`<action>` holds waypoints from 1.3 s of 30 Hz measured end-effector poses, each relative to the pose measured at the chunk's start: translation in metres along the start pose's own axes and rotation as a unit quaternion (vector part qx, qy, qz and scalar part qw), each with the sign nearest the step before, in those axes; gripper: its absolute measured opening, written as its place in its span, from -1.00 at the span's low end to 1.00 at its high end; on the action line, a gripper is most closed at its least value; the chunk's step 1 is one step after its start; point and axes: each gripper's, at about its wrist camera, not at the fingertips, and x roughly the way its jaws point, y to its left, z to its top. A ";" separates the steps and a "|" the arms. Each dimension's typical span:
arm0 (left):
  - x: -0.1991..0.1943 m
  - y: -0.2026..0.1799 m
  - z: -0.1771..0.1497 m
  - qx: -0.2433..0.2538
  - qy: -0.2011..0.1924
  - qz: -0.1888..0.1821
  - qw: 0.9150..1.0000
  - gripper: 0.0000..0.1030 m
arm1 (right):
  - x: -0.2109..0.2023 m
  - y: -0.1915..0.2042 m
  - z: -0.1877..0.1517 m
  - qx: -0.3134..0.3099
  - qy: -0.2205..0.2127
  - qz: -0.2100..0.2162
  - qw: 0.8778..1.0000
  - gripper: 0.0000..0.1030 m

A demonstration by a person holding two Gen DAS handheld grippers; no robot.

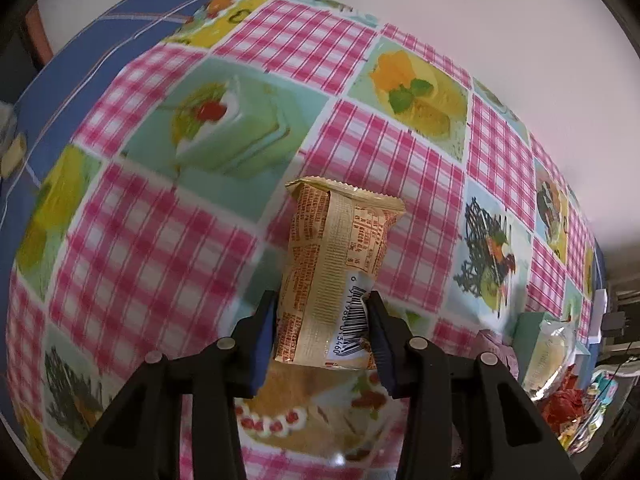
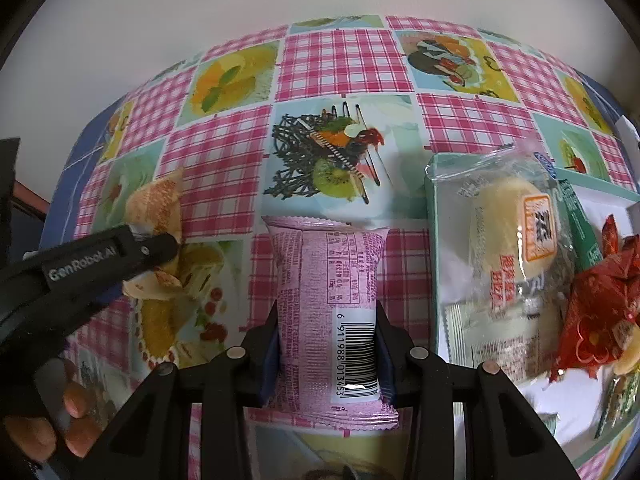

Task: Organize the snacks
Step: 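Carry both snacks over the white tray and open both tools to release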

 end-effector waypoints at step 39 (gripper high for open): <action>-0.095 -0.044 -0.130 0.001 -0.047 -0.052 0.998 -0.13 | -0.114 -0.065 -0.083 0.047 -0.059 0.032 0.997 -0.19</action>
